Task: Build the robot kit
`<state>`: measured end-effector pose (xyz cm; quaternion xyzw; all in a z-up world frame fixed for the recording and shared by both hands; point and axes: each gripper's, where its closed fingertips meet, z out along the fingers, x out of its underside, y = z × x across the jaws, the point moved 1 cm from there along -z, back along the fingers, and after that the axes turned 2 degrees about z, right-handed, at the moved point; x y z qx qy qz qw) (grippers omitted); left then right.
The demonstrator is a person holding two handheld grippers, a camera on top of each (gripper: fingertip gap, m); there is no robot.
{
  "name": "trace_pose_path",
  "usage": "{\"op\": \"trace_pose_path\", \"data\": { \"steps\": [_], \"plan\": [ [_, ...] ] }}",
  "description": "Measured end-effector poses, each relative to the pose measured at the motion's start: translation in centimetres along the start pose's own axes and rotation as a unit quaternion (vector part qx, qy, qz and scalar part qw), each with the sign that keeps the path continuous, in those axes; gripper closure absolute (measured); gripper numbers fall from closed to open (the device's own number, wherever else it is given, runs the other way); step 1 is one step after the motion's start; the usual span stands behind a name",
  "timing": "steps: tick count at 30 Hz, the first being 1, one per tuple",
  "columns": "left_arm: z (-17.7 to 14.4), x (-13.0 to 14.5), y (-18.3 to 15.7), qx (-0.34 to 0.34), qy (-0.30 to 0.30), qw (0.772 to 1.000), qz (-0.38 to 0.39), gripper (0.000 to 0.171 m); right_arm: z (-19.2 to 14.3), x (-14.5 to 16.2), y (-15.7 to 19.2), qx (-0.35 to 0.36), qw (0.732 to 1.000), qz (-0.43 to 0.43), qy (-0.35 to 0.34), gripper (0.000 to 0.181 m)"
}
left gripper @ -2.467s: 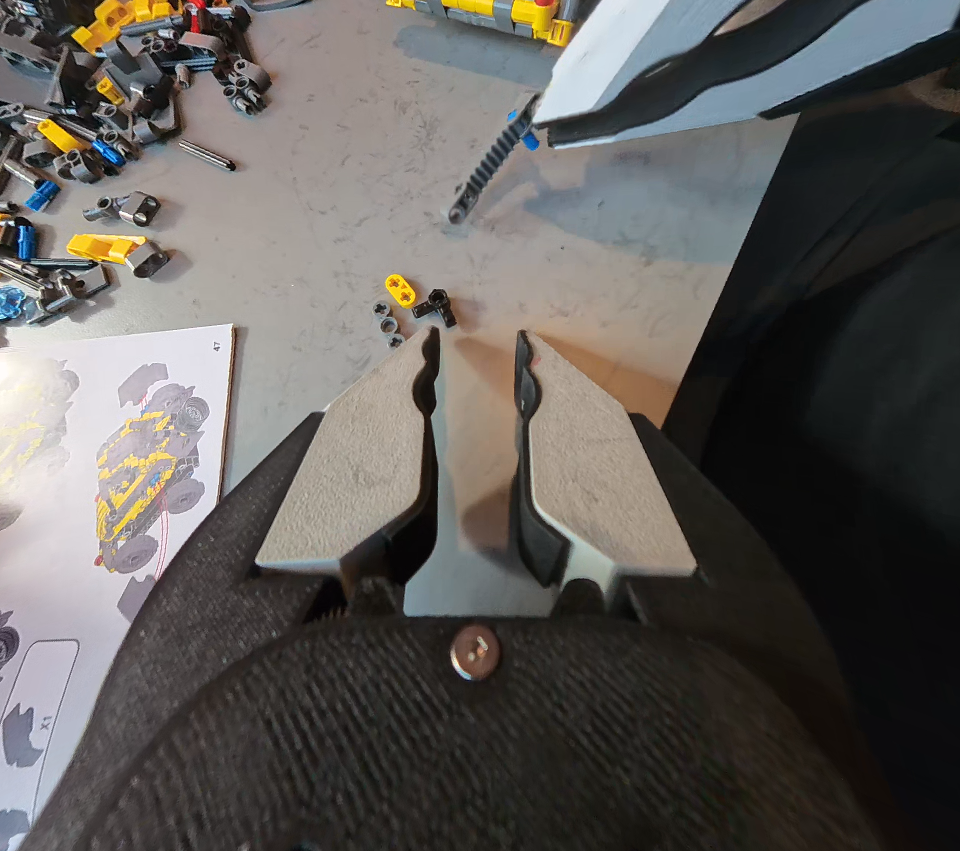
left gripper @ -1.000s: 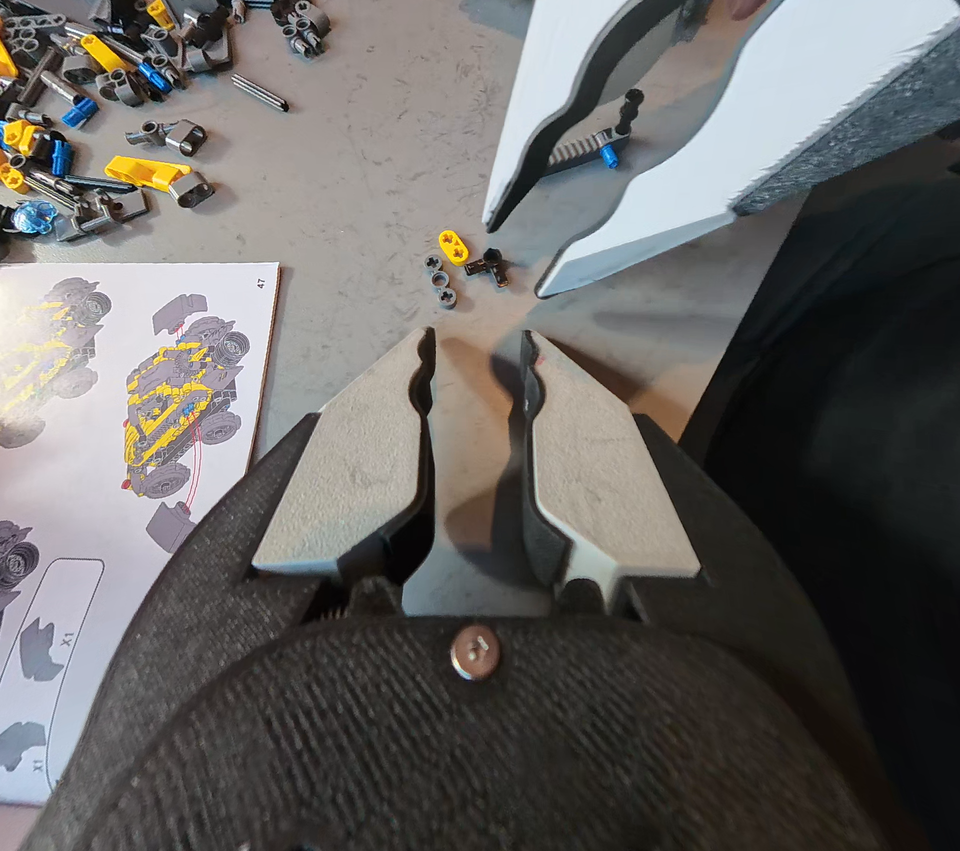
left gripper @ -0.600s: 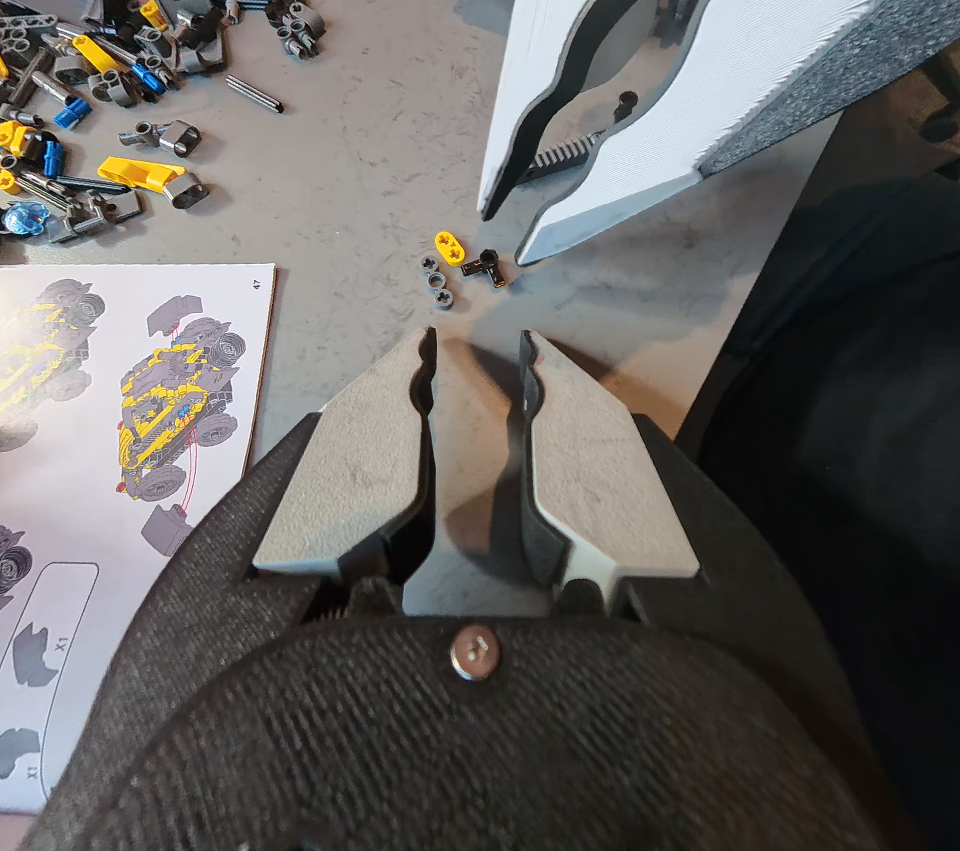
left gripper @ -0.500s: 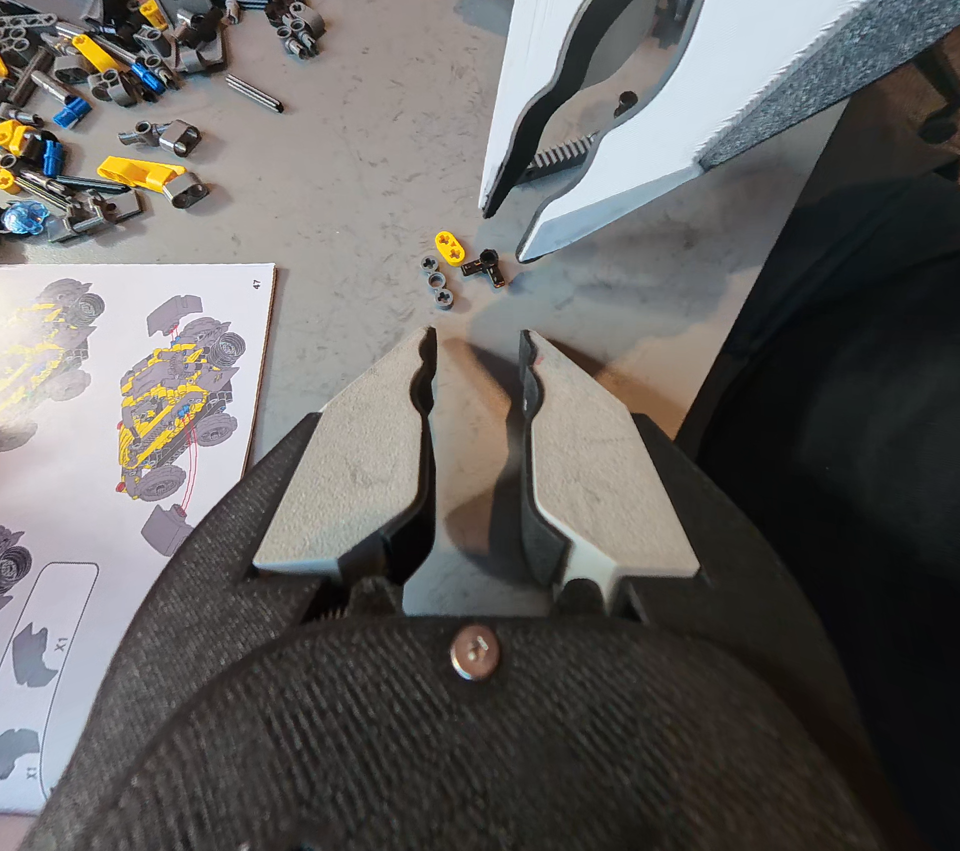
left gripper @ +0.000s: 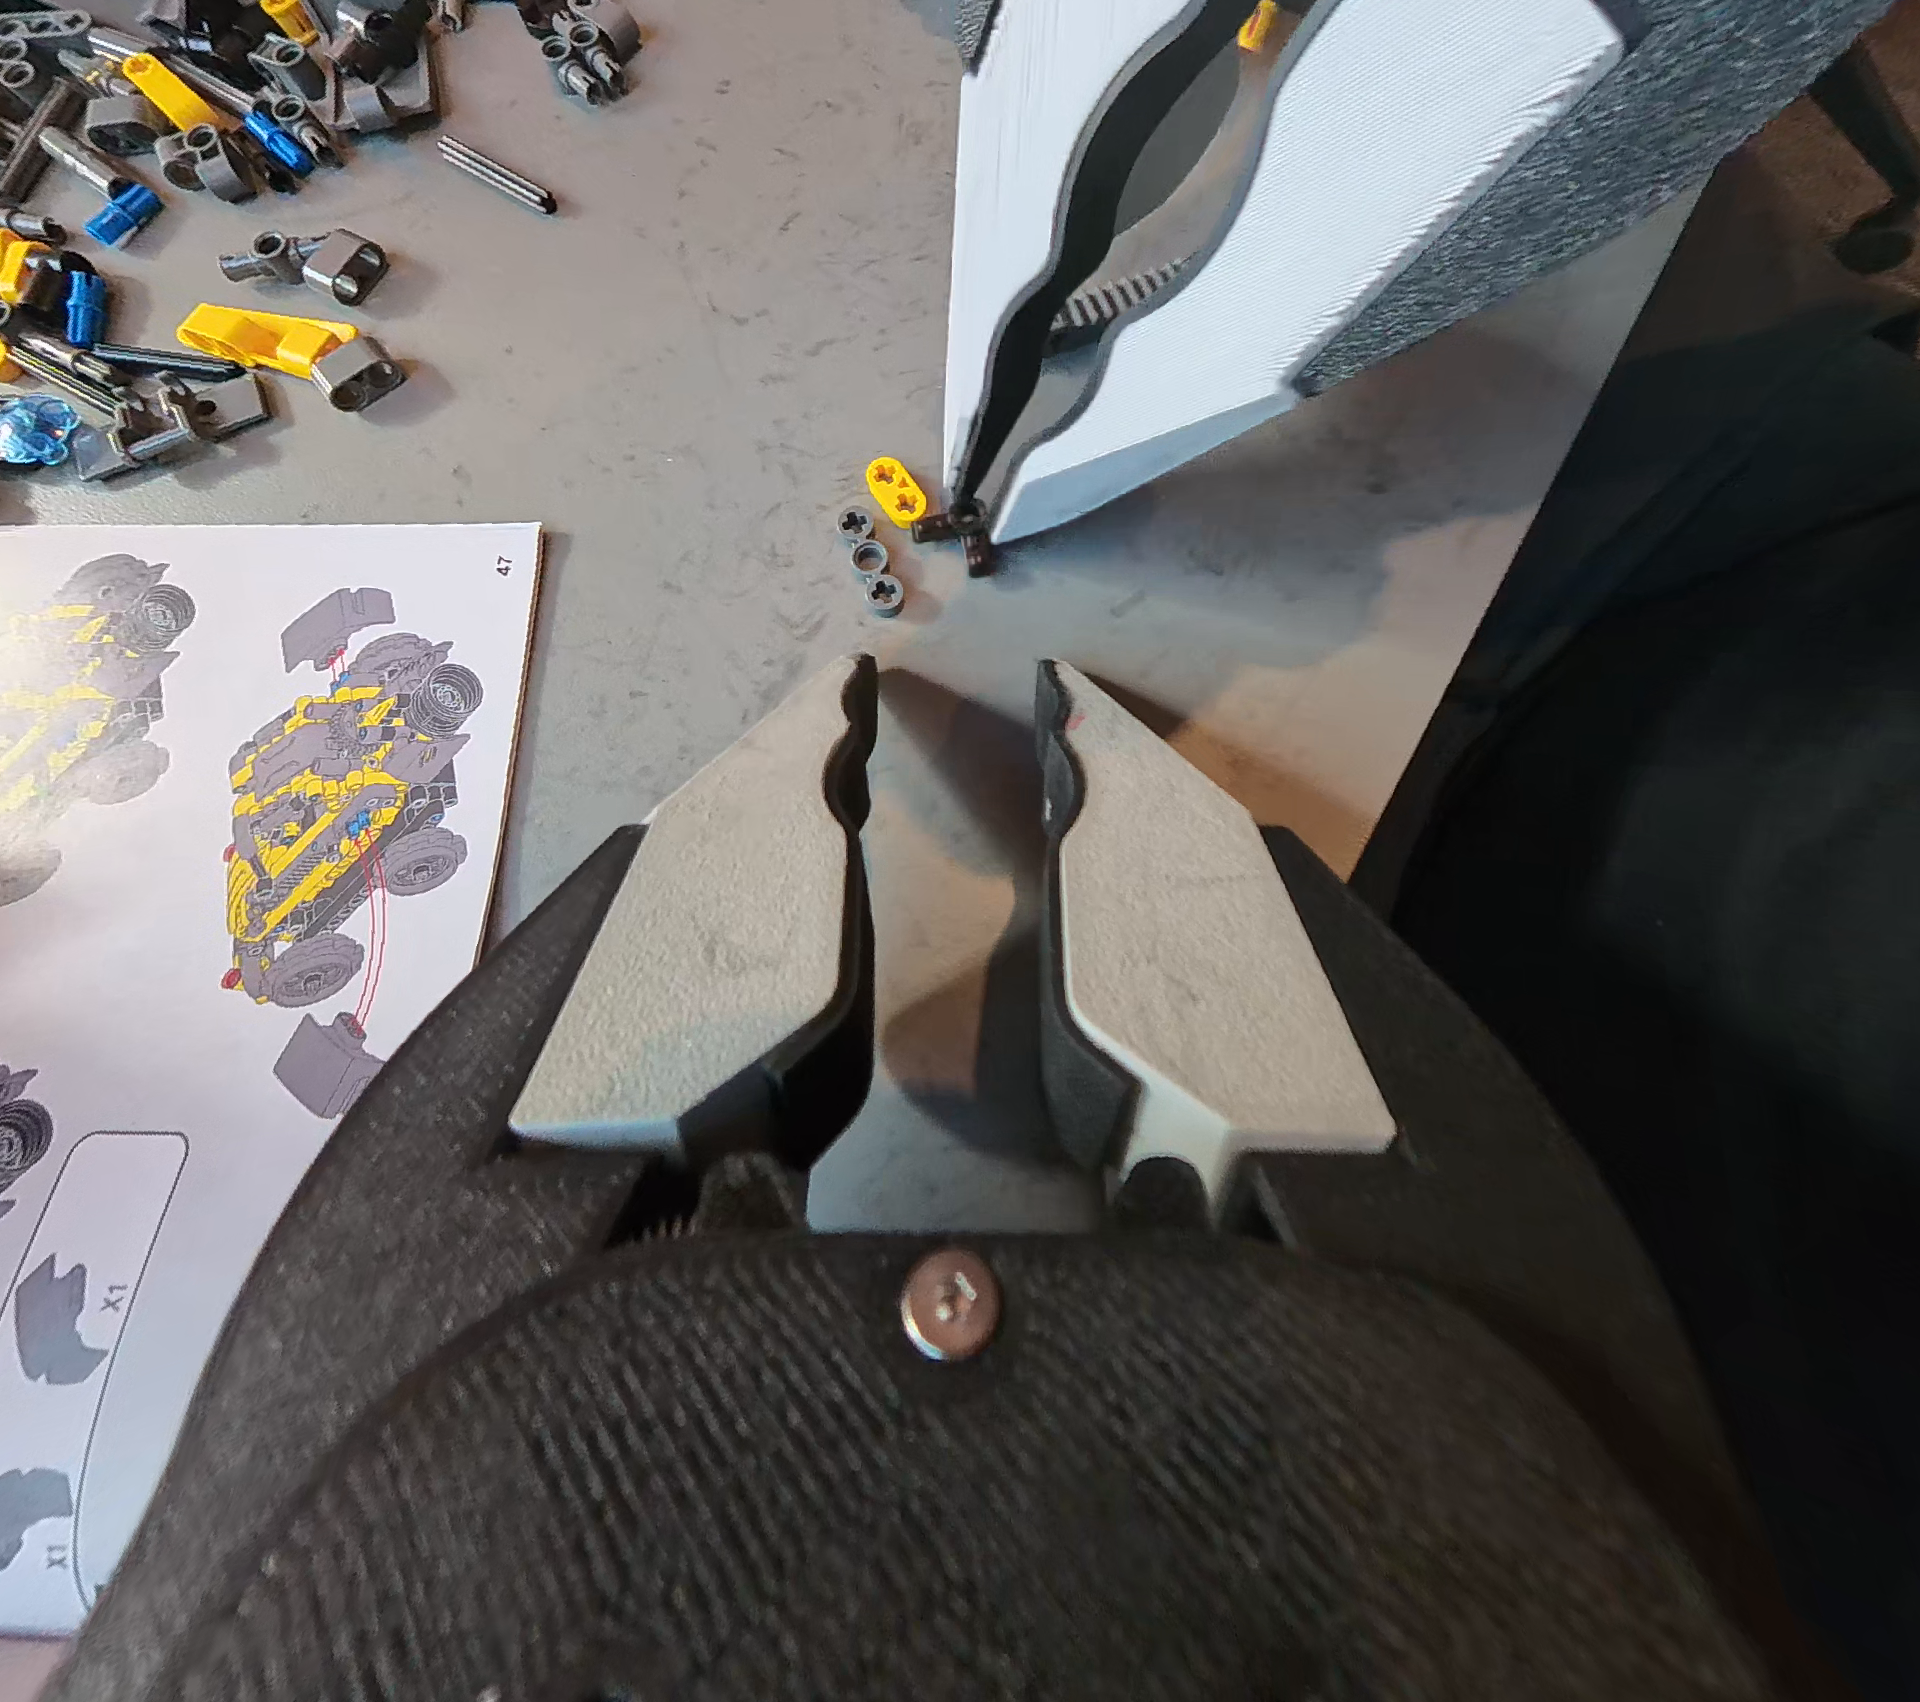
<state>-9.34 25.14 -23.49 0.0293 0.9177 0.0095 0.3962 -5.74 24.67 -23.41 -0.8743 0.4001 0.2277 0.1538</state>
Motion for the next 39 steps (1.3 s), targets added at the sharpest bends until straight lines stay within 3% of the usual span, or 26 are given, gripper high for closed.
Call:
{"op": "trace_pose_path", "data": {
  "steps": [10,17,31,39],
  "plan": [
    [0.1,-0.3,-0.4,0.001,-0.004,1.000,0.014,0.146,-0.8,-0.5,0.7,0.015,0.999,-0.040,-0.013,0.175],
    [0.7,-1.2,-1.6,-0.003,-0.014,0.999,0.042,0.159,-1.9,-0.6,1.4,0.047,0.995,-0.084,-0.029,0.175],
    [0.8,-1.7,-2.2,0.011,-0.026,0.999,0.021,0.167,-2.7,-0.9,2.2,0.086,0.983,-0.147,-0.068,0.175],
    [0.3,-2.2,-1.4,-0.018,-0.053,0.998,0.013,0.170,-3.1,-1.2,1.7,0.072,0.988,-0.091,-0.105,0.174]
  ]
}}
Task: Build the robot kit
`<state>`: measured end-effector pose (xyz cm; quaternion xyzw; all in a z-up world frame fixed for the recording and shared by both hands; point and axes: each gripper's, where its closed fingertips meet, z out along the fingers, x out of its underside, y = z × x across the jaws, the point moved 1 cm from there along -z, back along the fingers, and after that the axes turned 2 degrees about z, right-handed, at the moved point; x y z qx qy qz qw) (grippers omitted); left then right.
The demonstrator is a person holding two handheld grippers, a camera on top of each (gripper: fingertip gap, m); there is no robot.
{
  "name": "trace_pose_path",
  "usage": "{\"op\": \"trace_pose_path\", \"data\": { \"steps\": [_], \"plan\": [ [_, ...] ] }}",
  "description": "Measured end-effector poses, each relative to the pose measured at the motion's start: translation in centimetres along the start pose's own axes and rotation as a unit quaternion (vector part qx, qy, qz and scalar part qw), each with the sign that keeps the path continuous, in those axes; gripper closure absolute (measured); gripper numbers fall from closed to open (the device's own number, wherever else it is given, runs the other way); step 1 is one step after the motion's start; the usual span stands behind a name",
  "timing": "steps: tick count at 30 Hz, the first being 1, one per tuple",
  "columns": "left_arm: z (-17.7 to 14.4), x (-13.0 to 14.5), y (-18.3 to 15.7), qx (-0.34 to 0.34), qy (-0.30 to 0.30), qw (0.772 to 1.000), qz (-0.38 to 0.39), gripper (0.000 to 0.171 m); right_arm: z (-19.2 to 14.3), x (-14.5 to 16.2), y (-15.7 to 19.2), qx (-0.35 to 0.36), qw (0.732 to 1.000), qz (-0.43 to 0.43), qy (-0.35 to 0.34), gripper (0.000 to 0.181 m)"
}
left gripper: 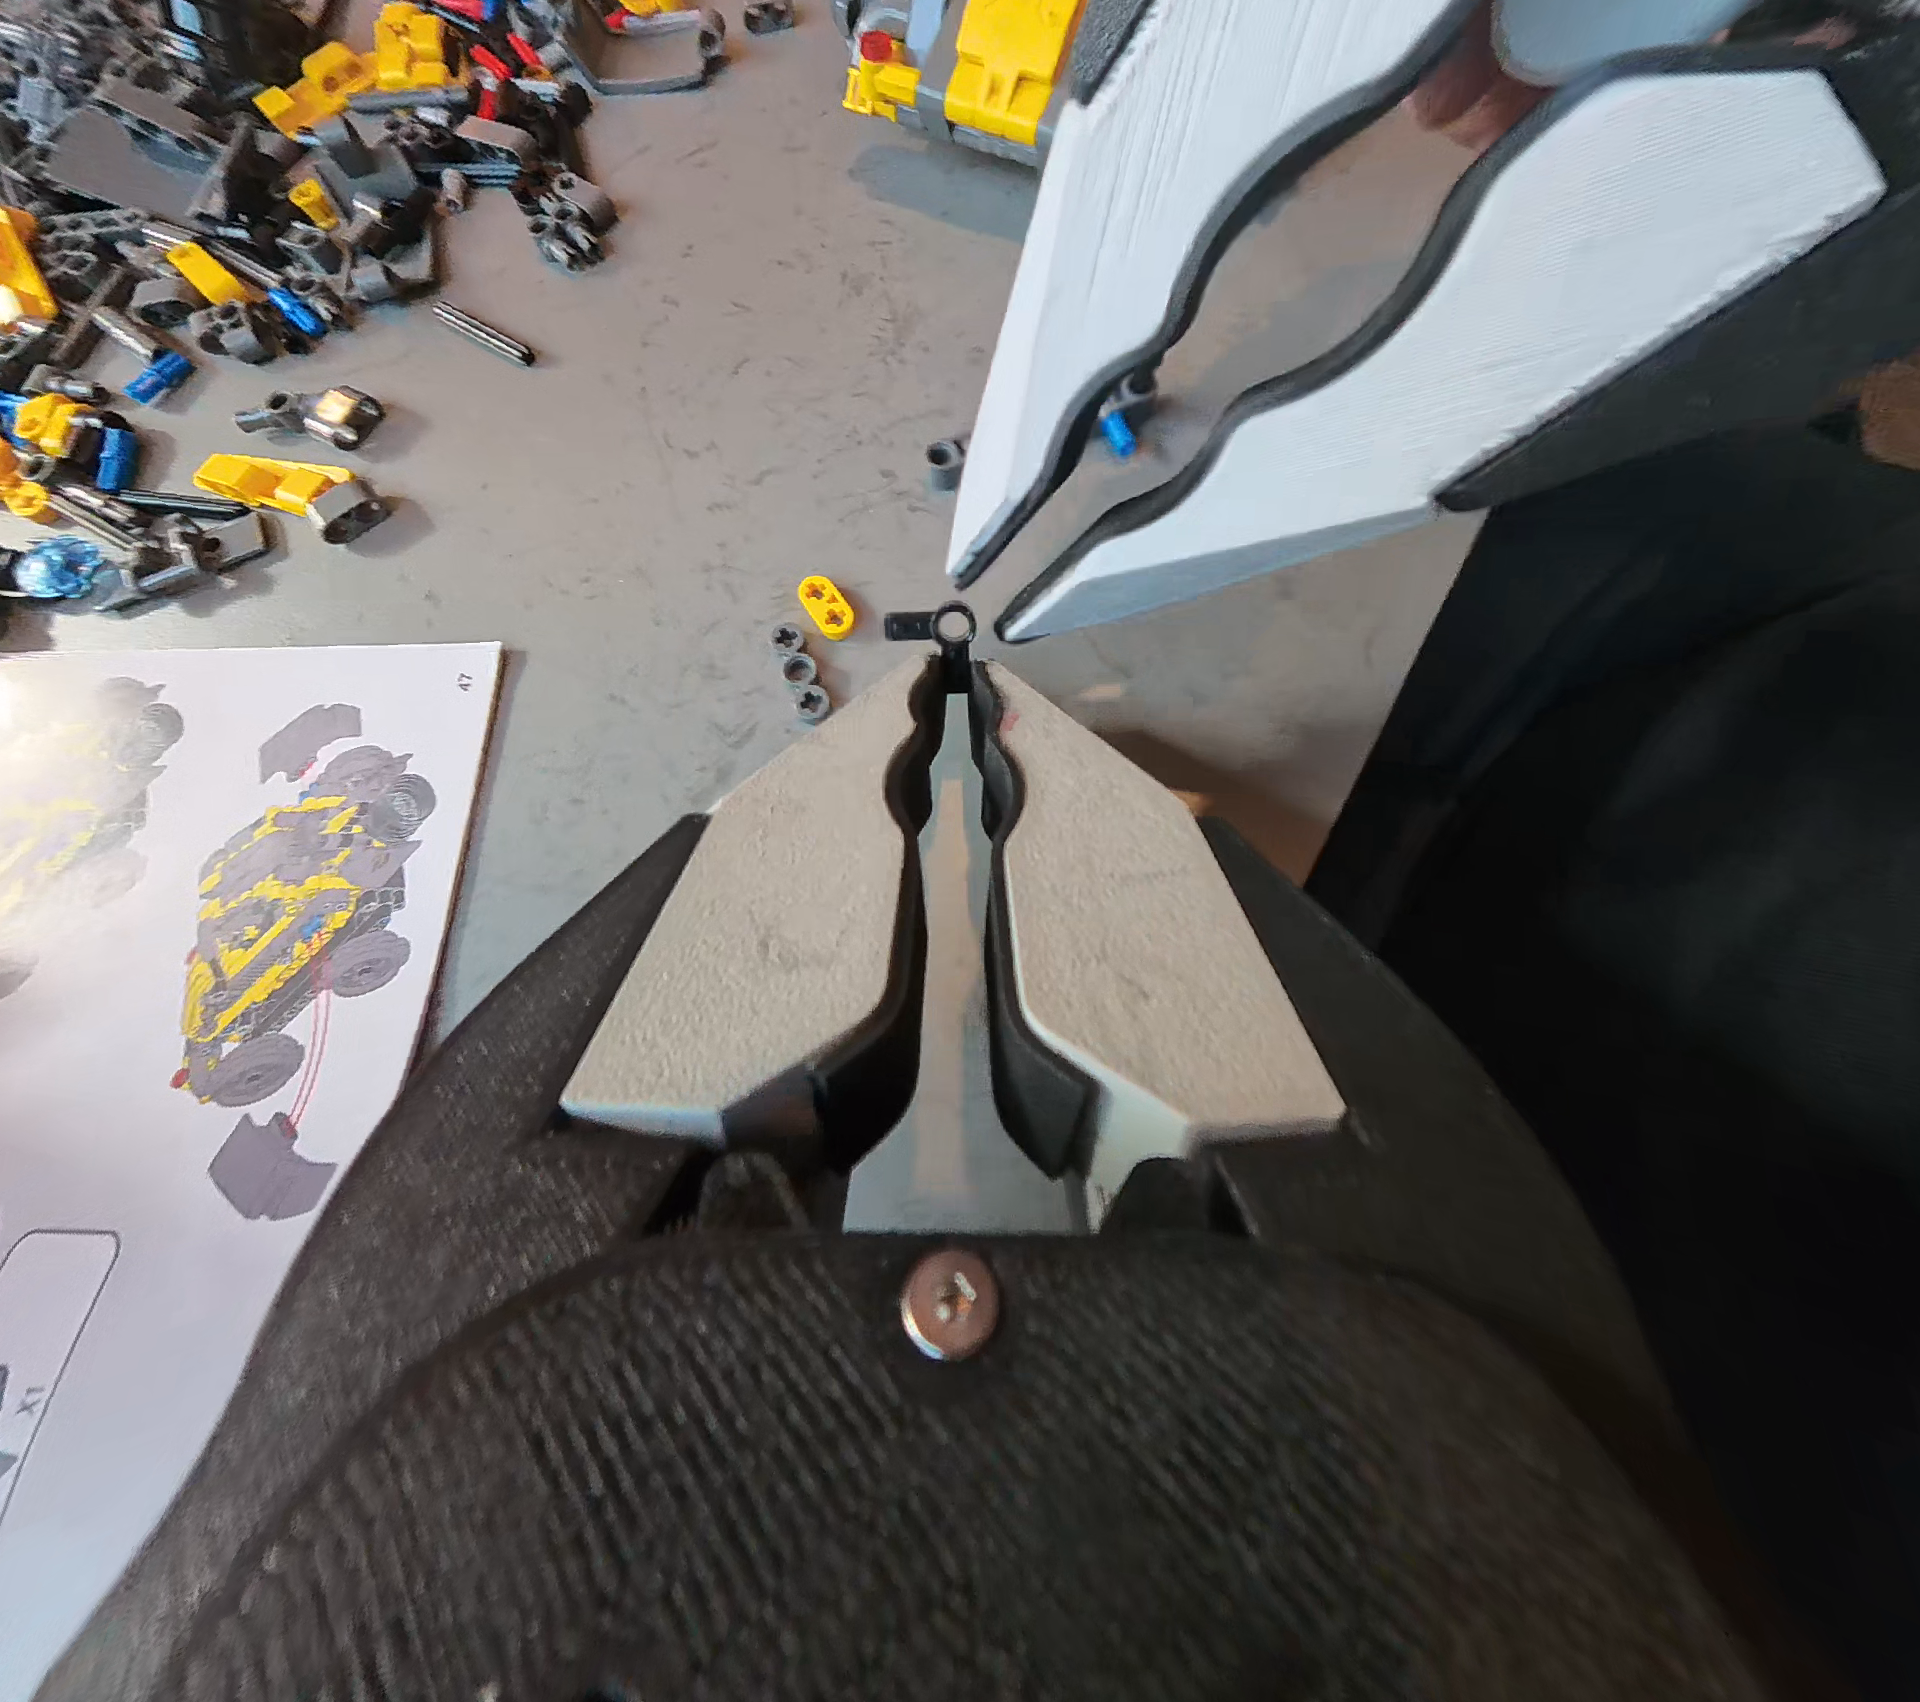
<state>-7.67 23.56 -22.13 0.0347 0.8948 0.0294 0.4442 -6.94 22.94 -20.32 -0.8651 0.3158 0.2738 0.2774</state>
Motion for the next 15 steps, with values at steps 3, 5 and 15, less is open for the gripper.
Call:
{"op": "trace_pose_path", "data": {
  "steps": [3,5,15],
  "plan": [
    [-0.9,-1.2,0.4,-0.024,-0.052,0.998,-0.008,0.170,-0.9,-0.9,-0.7,-0.012,0.994,0.100,-0.047,0.170],
    [-1.5,-2.3,0.5,-0.034,-0.095,0.995,-0.018,0.170,-1.5,-1.7,-0.7,-0.040,0.981,0.171,-0.088,0.169],
    [-3.0,-4.2,0.8,-0.065,-0.179,0.981,-0.033,0.170,-2.9,-3.0,-1.2,-0.046,0.947,0.265,-0.177,0.165]
  ]
}}
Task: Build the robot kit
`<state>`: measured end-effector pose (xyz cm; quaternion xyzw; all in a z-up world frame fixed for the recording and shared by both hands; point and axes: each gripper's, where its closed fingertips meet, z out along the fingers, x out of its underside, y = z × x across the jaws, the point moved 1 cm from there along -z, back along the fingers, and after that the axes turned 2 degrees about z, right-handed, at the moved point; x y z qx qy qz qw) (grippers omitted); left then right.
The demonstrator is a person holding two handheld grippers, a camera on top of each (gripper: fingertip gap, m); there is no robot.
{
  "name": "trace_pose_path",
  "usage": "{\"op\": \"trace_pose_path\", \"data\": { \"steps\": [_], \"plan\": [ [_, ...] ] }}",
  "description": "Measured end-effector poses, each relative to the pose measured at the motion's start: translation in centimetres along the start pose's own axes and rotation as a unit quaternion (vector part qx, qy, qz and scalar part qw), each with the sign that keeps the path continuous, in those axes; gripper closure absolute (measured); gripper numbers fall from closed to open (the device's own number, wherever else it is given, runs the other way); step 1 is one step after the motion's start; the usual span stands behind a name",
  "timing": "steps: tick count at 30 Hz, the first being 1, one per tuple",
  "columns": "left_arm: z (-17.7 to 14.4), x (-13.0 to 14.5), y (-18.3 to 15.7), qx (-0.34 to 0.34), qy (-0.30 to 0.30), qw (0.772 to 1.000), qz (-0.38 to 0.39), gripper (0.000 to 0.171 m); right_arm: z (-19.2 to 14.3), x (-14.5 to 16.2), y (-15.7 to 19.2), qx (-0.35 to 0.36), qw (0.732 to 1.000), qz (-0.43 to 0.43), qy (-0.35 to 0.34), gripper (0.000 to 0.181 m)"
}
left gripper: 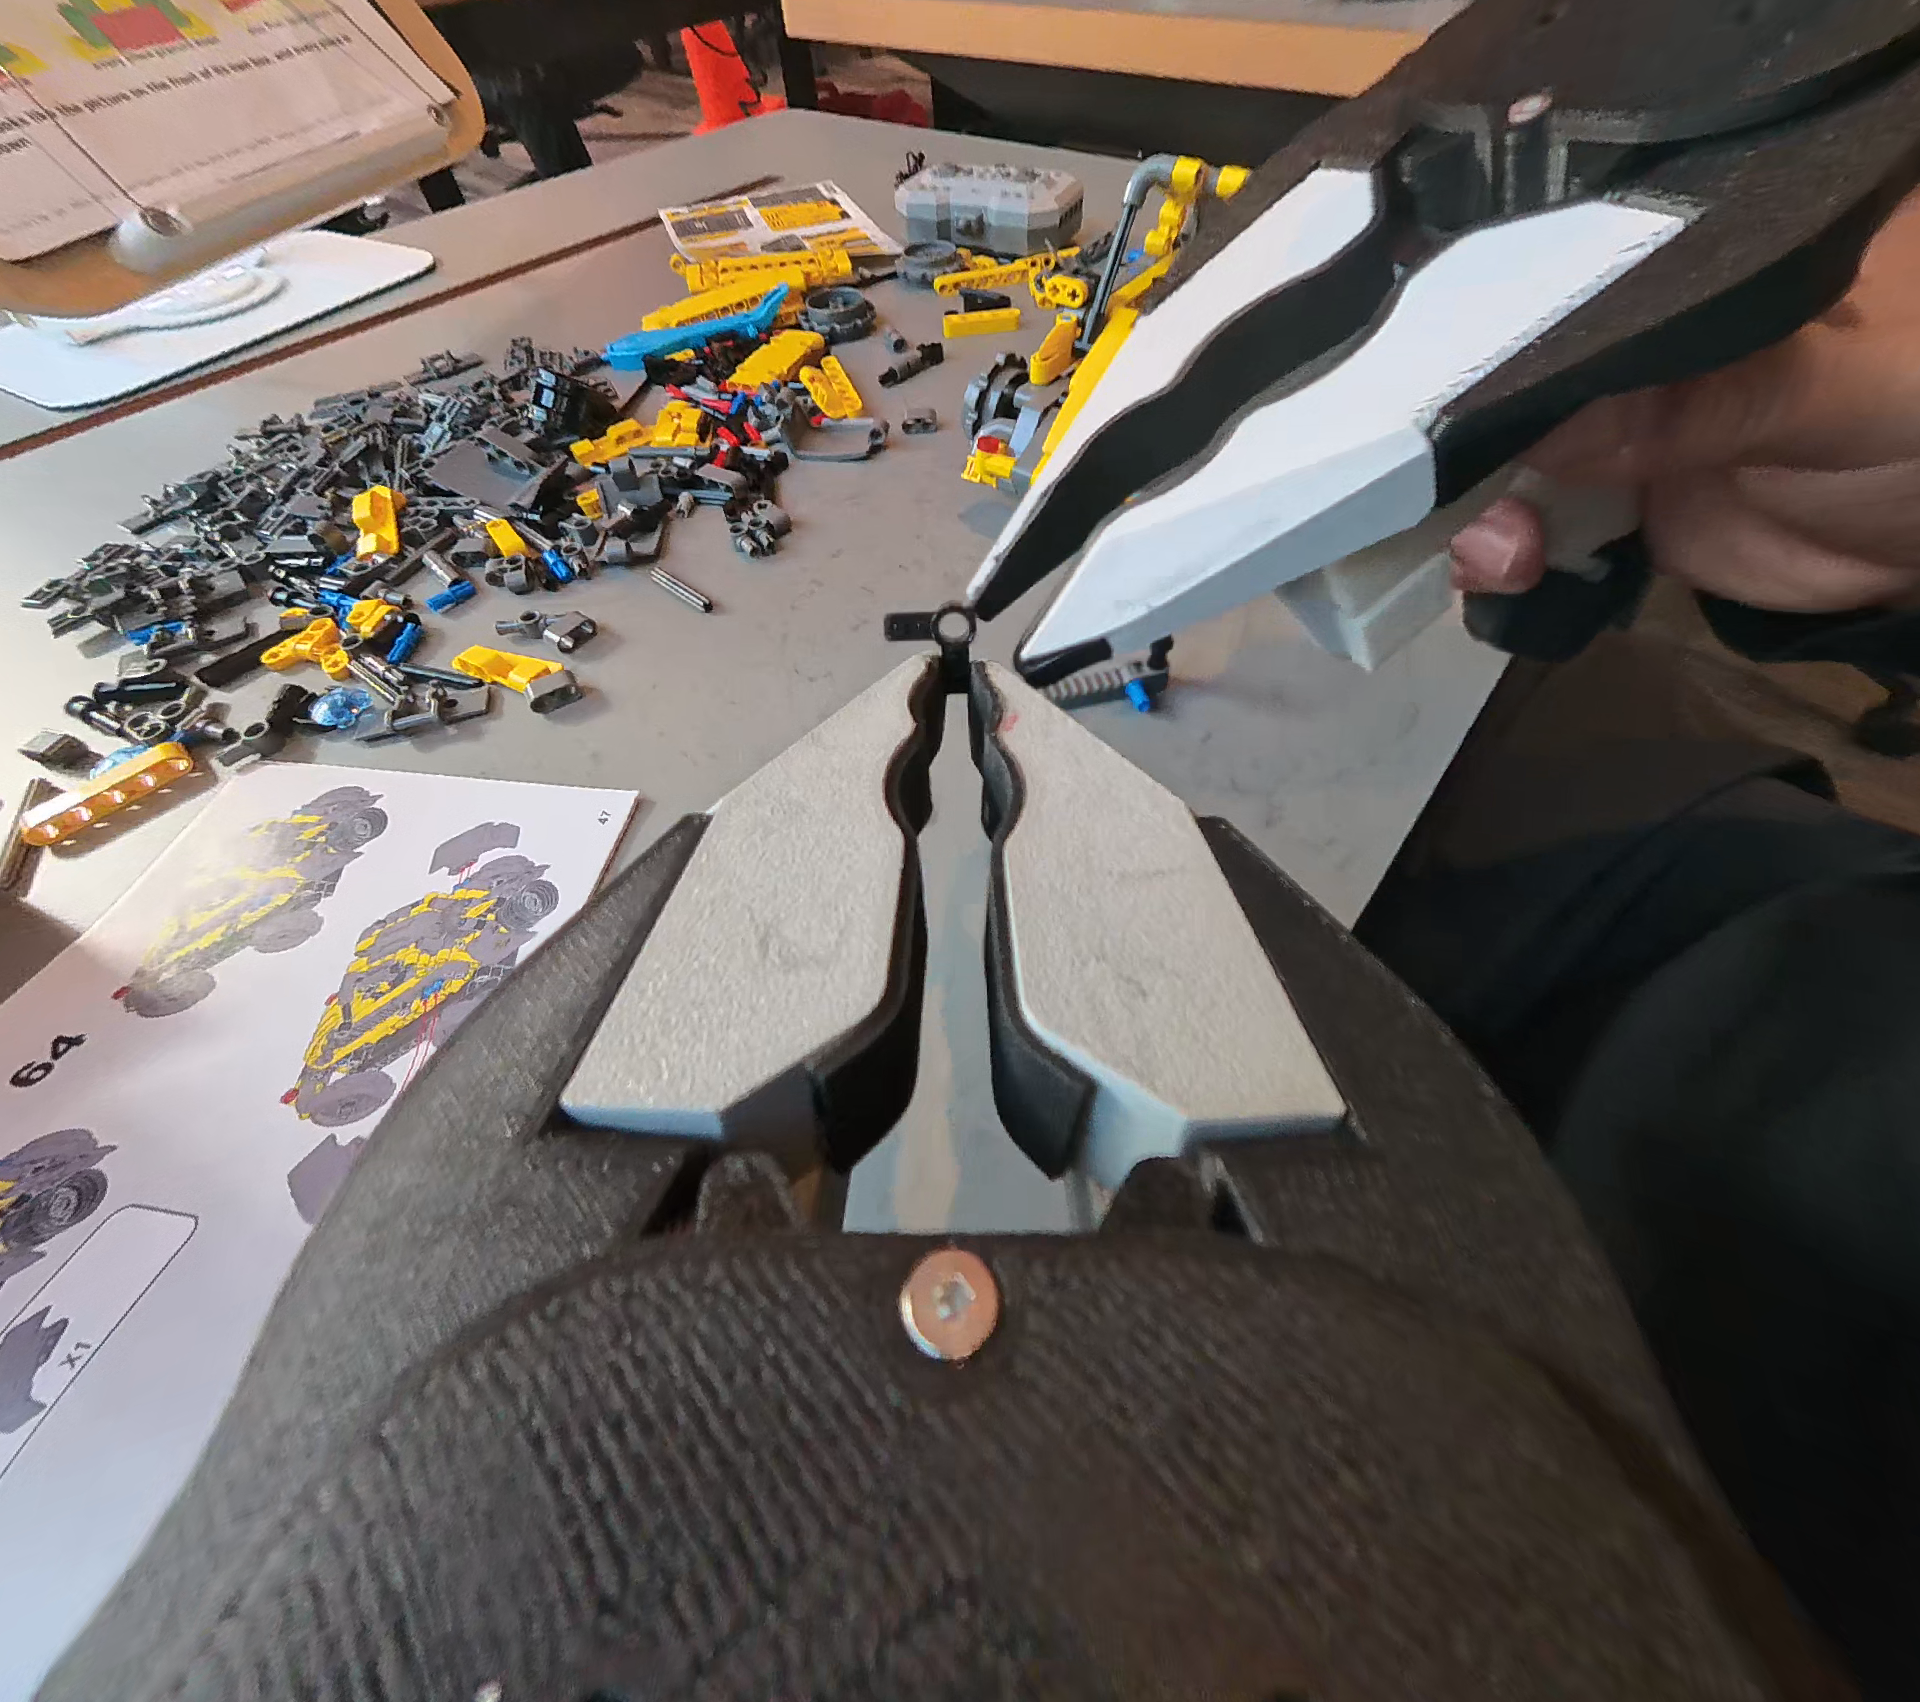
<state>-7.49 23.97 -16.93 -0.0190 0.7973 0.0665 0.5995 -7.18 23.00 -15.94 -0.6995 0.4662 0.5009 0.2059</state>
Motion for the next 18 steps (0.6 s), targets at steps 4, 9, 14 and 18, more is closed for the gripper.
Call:
{"op": "trace_pose_path", "data": {
  "steps": [4,9,14,18],
  "plan": [
    [-0.2,-0.4,0.0,0.005,-0.018,1.000,-0.012,0.170,-0.4,-0.8,0.3,-0.028,0.999,0.030,-0.027,0.163],
    [-0.2,-0.7,-0.2,-0.004,-0.026,1.000,0.003,0.170,-0.3,-1.4,0.7,-0.038,0.997,0.048,-0.044,0.163],
    [-0.2,-0.7,-0.1,-0.025,-0.022,0.999,0.019,0.170,0.2,-1.6,0.6,-0.037,0.995,0.074,-0.059,0.173],
    [-0.1,-0.4,0.0,-0.028,-0.012,0.999,0.015,0.169,0.4,-1.6,0.5,-0.030,0.995,0.074,-0.060,0.173]
  ]
}}
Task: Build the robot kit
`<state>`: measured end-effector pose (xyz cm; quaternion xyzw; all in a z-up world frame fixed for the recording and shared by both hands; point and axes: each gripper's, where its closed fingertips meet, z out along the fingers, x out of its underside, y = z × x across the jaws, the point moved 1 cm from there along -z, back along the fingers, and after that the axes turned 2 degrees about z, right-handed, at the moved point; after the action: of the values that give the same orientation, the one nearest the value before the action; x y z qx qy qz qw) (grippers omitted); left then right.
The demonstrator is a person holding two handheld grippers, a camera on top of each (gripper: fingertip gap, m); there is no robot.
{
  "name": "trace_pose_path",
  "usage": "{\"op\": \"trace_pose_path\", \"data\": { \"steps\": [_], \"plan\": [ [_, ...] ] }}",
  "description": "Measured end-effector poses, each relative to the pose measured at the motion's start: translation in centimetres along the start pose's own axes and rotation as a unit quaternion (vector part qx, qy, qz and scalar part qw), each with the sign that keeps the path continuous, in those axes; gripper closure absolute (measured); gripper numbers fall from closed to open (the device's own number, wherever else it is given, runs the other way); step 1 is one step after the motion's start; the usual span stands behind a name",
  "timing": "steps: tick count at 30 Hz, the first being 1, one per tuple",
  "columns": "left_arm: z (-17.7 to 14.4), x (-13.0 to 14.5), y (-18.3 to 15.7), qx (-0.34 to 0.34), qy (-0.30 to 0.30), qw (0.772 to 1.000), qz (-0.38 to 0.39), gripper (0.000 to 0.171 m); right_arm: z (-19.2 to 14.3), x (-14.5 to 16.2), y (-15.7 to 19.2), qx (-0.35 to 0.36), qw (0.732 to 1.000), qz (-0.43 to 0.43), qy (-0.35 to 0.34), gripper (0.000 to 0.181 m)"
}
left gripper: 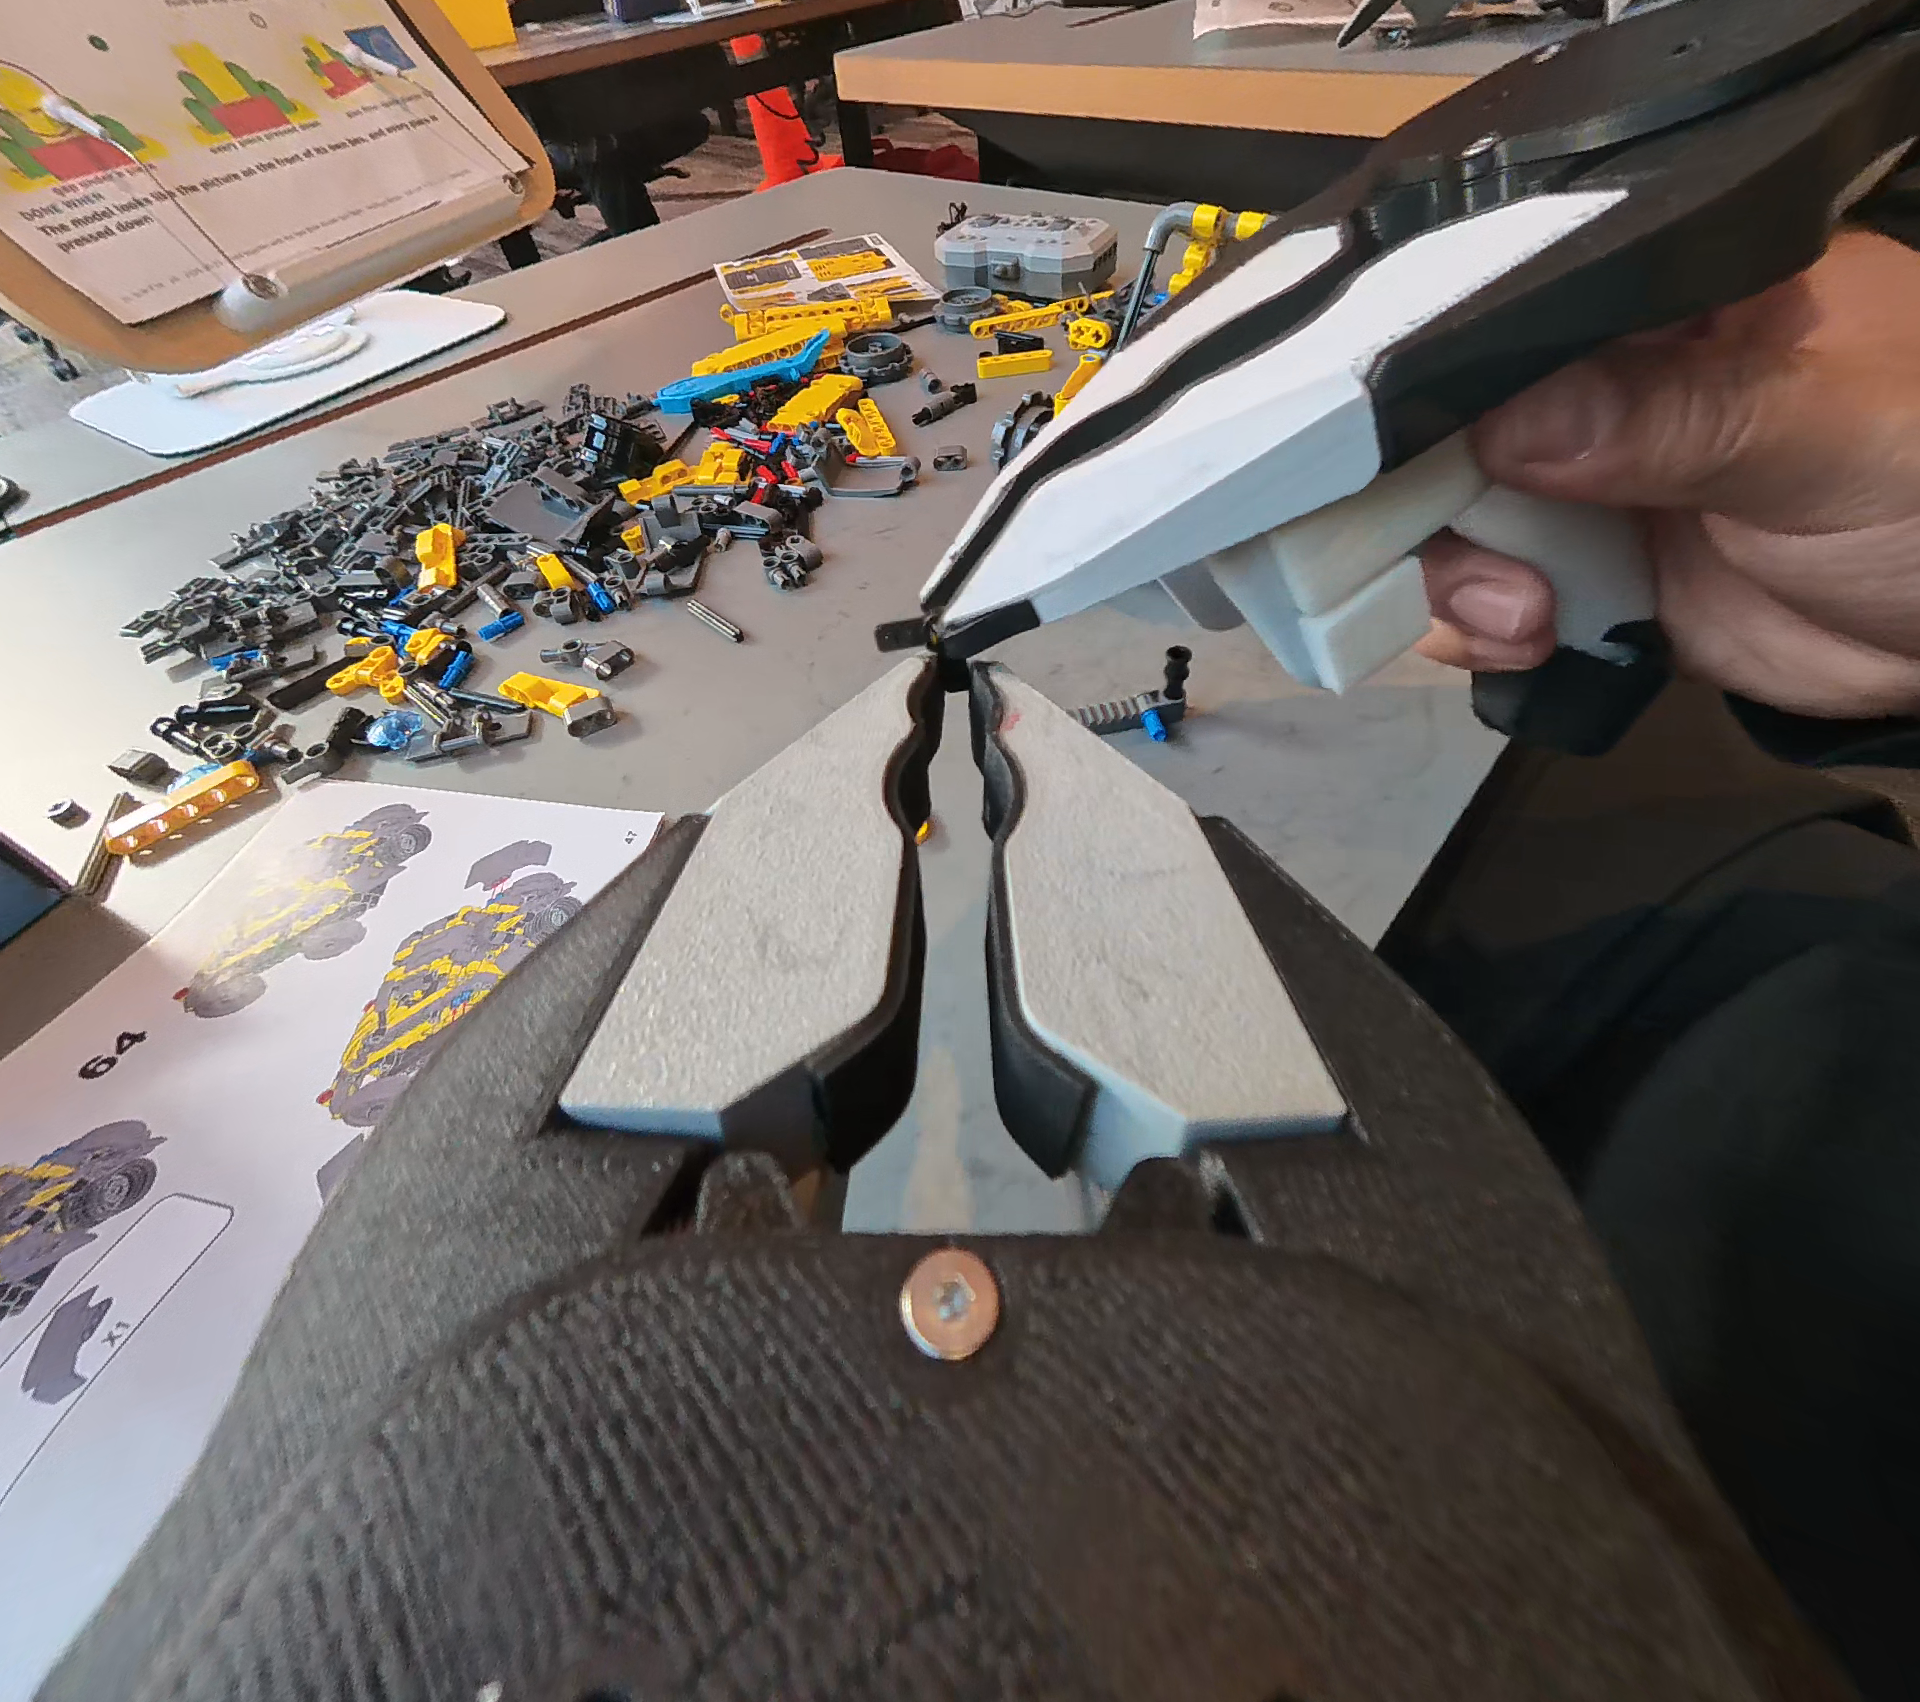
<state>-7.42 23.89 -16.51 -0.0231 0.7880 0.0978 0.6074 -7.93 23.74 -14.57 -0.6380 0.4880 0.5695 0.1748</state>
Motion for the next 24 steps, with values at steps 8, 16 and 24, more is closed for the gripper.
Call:
{"op": "trace_pose_path", "data": {
  "steps": [8,16,24],
  "plan": [
    [0.5,1.3,-0.8,0.021,0.040,0.999,0.005,0.170,-0.1,0.8,-1.1,0.034,0.998,-0.037,0.030,0.174],
    [0.0,2.2,0.3,0.021,0.069,0.997,0.024,0.157,-1.6,2.0,-2.3,0.042,0.994,-0.053,0.082,0.173],
    [-0.3,2.7,0.2,0.036,0.087,0.991,0.091,0.147,-1.2,3.2,-1.2,0.019,0.989,-0.077,0.128,0.173]
  ]
}}
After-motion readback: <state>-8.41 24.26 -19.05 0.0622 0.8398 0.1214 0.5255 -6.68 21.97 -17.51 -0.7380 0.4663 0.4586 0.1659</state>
